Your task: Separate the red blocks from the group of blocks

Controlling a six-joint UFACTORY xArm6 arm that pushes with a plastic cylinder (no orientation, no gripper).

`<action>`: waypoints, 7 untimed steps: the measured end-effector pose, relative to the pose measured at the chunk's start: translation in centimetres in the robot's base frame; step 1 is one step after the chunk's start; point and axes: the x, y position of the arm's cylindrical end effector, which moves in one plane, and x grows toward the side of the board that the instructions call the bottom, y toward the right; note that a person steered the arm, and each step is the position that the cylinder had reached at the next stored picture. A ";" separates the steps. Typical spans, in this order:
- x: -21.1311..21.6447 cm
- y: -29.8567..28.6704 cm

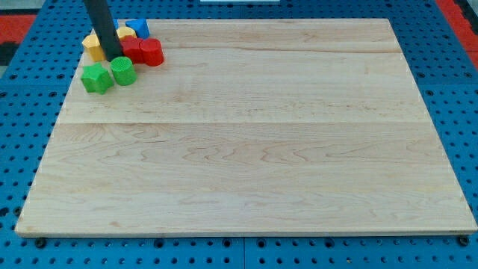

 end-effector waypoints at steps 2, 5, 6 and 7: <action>-1.0 -2.7; -0.7 14.9; 2.3 23.5; 6.8 24.2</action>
